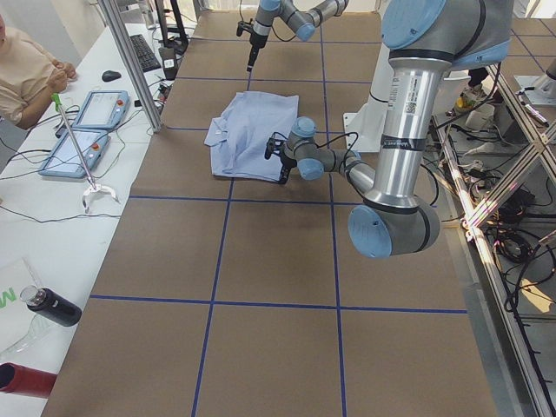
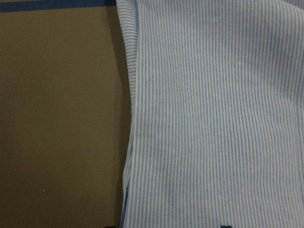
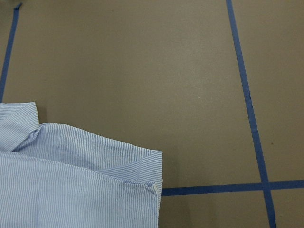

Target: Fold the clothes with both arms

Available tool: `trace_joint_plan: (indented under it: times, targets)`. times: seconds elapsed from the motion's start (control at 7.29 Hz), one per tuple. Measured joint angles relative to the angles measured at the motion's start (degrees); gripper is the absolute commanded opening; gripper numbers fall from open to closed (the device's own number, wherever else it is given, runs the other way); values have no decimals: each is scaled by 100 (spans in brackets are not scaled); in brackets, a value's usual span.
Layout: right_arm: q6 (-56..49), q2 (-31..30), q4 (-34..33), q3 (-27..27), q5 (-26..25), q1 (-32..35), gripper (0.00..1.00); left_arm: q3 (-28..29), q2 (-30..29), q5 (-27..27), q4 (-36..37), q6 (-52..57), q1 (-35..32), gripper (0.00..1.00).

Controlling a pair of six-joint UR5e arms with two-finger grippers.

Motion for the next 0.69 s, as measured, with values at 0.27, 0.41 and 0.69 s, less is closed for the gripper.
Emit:
trace_joint_plan:
  times: [0.27, 0.41, 0.69]
  targets:
    - [9, -4, 0, 2, 0, 0, 100, 22, -2, -3, -6, -2, 3, 0]
    - [17, -8, 0, 2, 0, 0, 100, 15, -6, -5, -8, -6, 3, 0]
    - [40, -10, 0, 2, 0, -8, 100, -68, 13, -4, -1, 2, -6, 0]
